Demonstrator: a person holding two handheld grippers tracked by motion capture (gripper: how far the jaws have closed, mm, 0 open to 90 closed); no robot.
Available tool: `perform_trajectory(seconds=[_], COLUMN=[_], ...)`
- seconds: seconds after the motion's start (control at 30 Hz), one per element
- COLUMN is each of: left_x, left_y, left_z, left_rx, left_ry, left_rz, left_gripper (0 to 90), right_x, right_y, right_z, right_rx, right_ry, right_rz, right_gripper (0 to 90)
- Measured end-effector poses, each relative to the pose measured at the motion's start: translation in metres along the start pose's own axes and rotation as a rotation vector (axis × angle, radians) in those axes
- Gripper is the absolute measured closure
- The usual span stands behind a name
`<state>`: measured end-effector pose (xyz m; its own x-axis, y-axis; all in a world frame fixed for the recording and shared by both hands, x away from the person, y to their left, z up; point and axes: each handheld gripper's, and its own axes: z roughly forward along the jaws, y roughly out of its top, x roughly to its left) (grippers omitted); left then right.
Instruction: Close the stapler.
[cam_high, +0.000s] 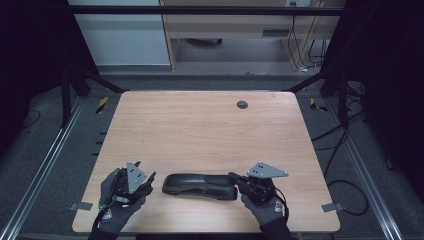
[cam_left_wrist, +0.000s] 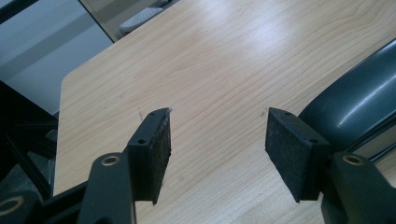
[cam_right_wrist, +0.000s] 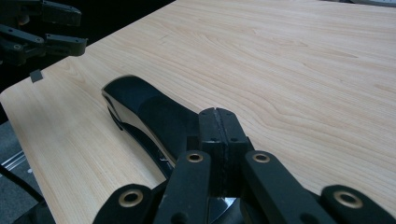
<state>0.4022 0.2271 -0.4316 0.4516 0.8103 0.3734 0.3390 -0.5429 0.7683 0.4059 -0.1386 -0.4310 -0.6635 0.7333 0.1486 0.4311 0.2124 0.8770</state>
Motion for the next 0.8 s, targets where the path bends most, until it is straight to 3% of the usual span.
perform_trajectory(seconds=[0.1, 0.53, 0.63, 0.8], left_x=[0.002, 0.01, 0.01, 0.01], left_y=[-0.002, -0.016, -0.02, -0.024], left_z=[0.001, 0.004, 0.004, 0.003], left_rx=[-0.005, 0.015, 0.024, 0.024], left_ry=[0.002, 0.0, -0.003, -0.006], left_rz=[0.003, -0.091, -0.093, -0.07], left_gripper=[40.5, 47.6, 51.1, 55.9], right_x=[-0.001, 0.0, 0.001, -0.001], right_y=[0.001, 0.001, -0.001, -0.008], right_z=[-0.001, -0.002, -0.001, 0.003], right_rx=[0.008, 0.013, 0.028, 0.047], right_ry=[-0.009, 0.006, -0.011, -0.016], right_rz=[-0.002, 0.016, -0.001, 0.017], right_gripper=[90.0, 90.0, 90.0, 90.0])
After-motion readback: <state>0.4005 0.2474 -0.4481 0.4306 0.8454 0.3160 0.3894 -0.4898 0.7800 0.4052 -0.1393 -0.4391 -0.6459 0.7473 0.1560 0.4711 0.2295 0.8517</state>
